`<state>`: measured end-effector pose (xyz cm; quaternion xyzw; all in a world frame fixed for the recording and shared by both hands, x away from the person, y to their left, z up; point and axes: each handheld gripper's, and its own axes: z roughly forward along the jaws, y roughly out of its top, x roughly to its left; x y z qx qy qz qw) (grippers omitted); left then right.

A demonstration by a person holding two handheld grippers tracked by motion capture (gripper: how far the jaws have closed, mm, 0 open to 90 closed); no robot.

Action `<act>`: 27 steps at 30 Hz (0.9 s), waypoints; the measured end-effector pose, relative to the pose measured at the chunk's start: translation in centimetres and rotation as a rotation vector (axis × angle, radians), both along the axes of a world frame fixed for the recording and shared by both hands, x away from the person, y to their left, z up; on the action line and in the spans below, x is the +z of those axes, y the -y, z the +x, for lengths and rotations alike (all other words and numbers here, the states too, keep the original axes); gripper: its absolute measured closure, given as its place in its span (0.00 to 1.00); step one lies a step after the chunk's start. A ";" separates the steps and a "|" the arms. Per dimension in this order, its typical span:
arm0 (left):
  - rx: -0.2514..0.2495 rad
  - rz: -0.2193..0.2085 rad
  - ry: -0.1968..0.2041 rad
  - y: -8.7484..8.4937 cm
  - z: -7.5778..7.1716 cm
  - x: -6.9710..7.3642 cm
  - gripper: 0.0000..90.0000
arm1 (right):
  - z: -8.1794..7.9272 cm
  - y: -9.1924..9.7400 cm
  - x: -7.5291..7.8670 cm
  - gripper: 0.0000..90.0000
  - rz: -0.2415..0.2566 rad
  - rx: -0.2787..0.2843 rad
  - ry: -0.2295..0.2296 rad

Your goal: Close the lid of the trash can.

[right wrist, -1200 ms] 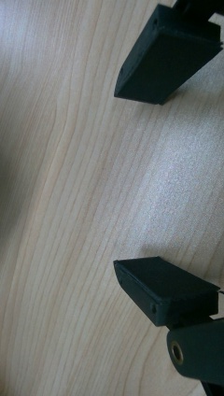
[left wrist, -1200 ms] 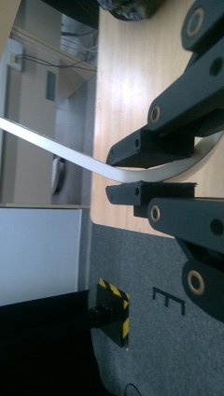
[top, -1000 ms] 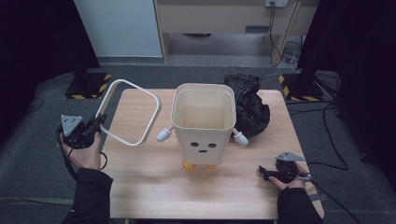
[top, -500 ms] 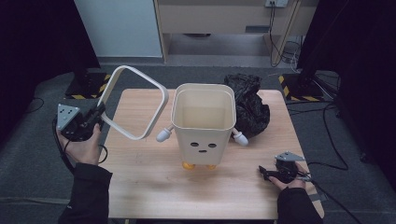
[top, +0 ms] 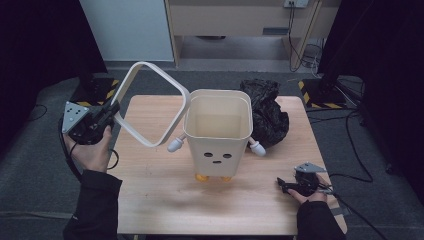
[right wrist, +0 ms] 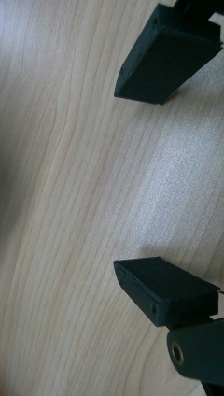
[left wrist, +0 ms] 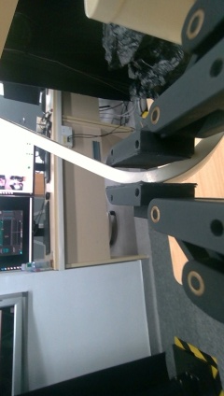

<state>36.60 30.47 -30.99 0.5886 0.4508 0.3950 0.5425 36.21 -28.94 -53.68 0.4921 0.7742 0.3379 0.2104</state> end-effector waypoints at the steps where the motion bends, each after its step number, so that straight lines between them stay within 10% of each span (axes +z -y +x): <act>1: -0.005 0.001 0.002 0.1 0.0 0.1 0.89 | 0.0 0.0 0.0 0.16 0.000 0.000 0.000; 27: -0.096 -0.035 0.065 0.9 0.1 1.8 0.90 | 0.0 0.0 0.0 0.16 -0.001 0.001 0.001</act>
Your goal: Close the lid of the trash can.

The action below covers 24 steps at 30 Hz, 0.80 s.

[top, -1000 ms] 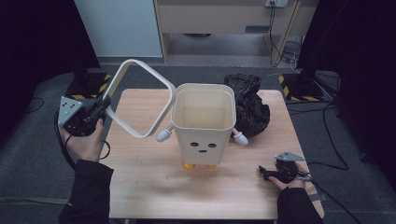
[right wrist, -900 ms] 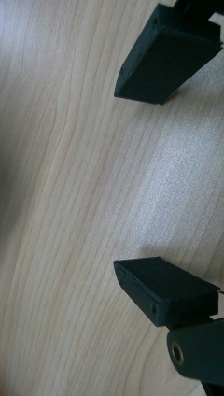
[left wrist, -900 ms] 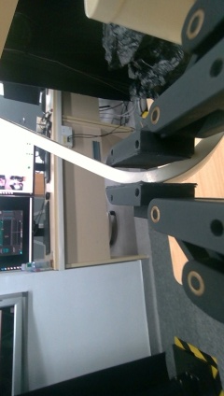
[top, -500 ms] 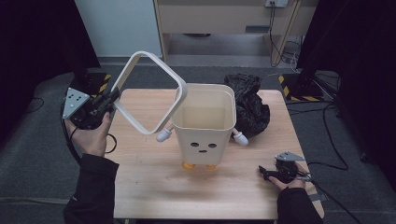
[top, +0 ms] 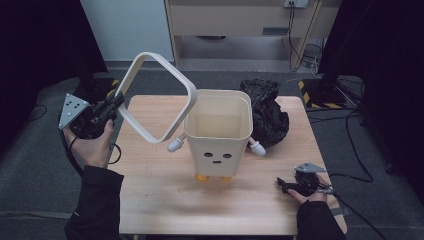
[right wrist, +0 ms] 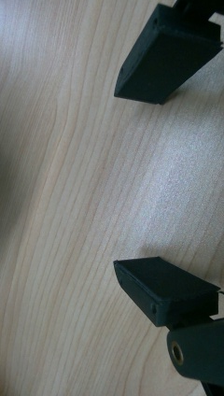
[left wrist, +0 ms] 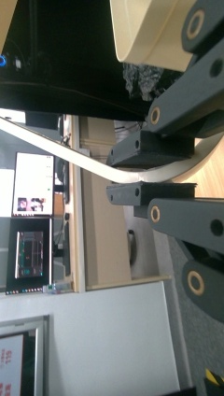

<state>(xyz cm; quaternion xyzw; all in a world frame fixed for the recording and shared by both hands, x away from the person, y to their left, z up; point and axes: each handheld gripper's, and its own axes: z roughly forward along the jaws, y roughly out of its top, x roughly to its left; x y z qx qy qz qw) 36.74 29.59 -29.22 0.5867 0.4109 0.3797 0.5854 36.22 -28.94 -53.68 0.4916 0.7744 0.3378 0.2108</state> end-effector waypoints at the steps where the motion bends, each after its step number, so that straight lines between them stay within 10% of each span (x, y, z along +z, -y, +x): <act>1: -0.006 0.006 0.003 0.1 0.0 0.1 0.89 | 0.0 0.0 0.0 0.16 0.000 0.000 0.000; 24: -0.106 0.037 0.023 3.3 0.7 1.2 0.90 | 0.0 0.0 0.0 0.16 -0.001 0.000 0.001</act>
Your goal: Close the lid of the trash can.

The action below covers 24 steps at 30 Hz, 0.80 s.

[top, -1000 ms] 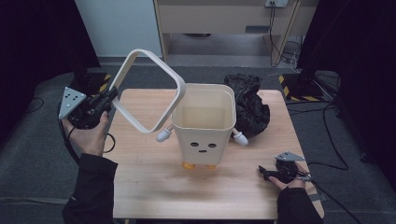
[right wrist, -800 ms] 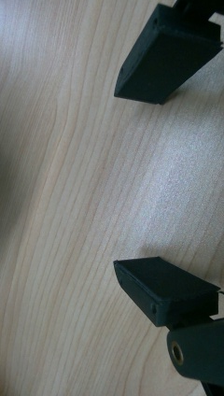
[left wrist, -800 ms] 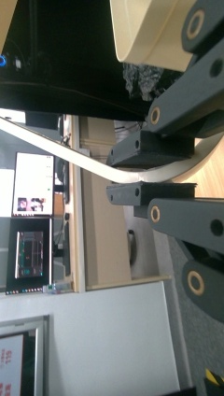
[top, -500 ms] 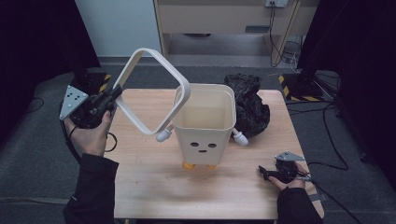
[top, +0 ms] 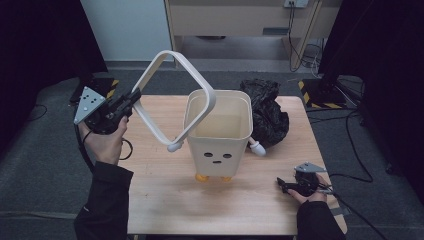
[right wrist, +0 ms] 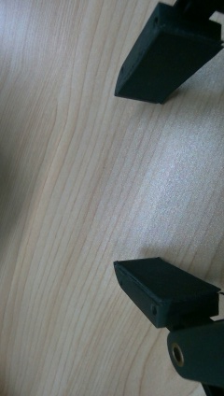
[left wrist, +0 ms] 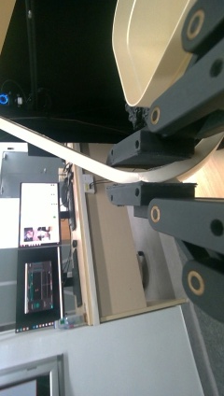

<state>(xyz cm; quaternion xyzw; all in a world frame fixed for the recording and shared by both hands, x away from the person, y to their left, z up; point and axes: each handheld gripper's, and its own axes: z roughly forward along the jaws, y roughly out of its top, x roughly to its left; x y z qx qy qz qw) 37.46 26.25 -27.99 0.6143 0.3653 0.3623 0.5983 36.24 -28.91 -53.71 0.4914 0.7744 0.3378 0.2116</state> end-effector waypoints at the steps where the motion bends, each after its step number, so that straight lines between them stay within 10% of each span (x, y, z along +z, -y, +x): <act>1: -0.005 0.005 0.000 0.1 0.0 0.1 0.89 | 0.0 0.0 0.0 0.16 0.000 0.000 0.000; 24: -0.117 0.066 0.006 4.0 1.2 0.6 0.89 | 0.1 0.0 0.0 0.11 -0.004 -0.008 -0.009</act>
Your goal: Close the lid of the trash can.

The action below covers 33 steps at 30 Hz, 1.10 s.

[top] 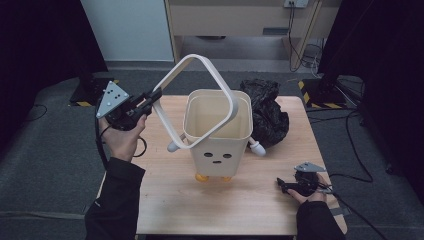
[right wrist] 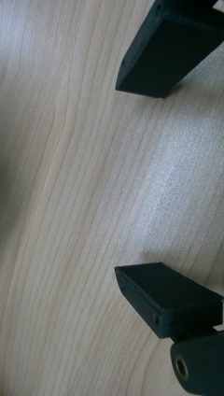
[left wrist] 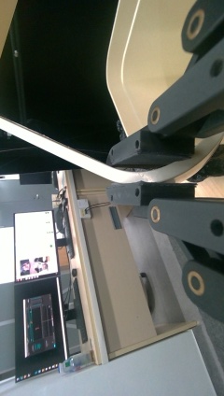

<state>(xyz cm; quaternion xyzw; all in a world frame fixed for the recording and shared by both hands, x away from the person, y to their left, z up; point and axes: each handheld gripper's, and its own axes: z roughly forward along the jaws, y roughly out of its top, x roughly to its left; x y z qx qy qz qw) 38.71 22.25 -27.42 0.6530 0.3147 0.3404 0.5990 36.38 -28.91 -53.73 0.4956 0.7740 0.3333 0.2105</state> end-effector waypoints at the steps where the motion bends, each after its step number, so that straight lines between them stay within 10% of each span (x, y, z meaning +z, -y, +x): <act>1: 0.000 0.000 0.000 0.0 0.0 0.0 0.89 | 0.0 0.0 0.0 0.11 0.001 0.001 -0.001; 33: -0.050 0.028 0.024 1.1 -0.2 2.7 0.89 | 0.0 0.0 0.0 0.11 0.001 0.004 -0.001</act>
